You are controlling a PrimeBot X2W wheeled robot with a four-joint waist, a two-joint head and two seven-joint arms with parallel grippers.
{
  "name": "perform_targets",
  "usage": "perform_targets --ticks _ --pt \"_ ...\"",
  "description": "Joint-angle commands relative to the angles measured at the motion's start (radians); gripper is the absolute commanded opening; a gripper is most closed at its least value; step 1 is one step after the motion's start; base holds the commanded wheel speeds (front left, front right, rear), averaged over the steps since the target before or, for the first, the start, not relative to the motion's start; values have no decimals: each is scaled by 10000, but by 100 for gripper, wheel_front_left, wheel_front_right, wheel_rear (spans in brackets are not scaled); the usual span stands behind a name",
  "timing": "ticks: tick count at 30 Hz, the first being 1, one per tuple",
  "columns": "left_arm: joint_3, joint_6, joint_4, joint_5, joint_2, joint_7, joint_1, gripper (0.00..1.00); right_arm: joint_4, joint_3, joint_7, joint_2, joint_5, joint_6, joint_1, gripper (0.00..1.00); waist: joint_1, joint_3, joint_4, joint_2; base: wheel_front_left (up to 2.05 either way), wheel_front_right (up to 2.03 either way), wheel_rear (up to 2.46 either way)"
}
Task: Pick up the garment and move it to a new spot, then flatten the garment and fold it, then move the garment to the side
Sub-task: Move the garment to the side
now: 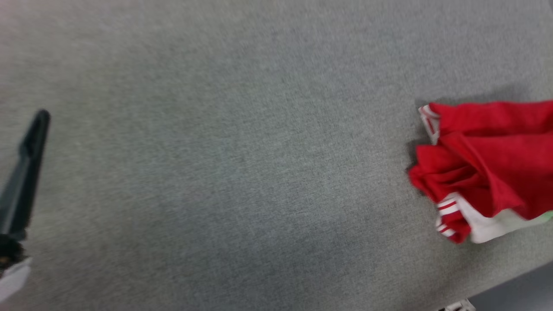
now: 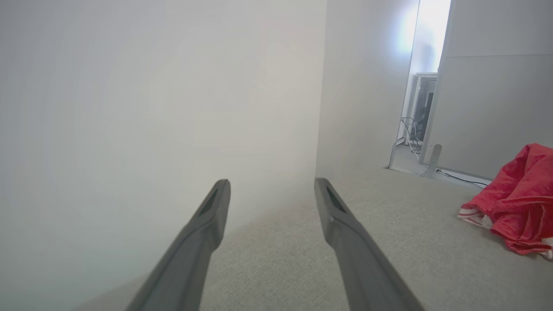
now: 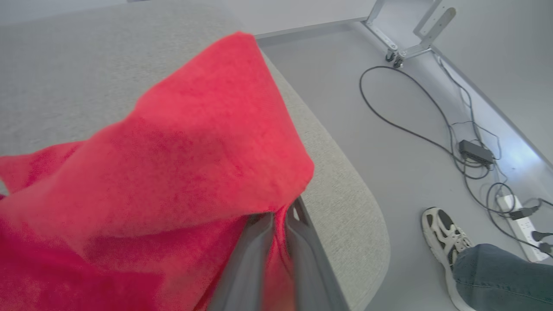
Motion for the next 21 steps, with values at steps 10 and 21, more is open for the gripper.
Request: perform_targets --ticks 10,21 --pt "818 19 -510 -335 740 14 -15 100 1298 -963 -1098 31 -1642 -20 -2414 0 0 1599 -569 -1 0 0 0" --pt "1488 19 -471 -561 905 14 629 100 3300 -1205 -2494 8 -2135 -20 -3178 0 0 1925 -621 -1 0 0 0"
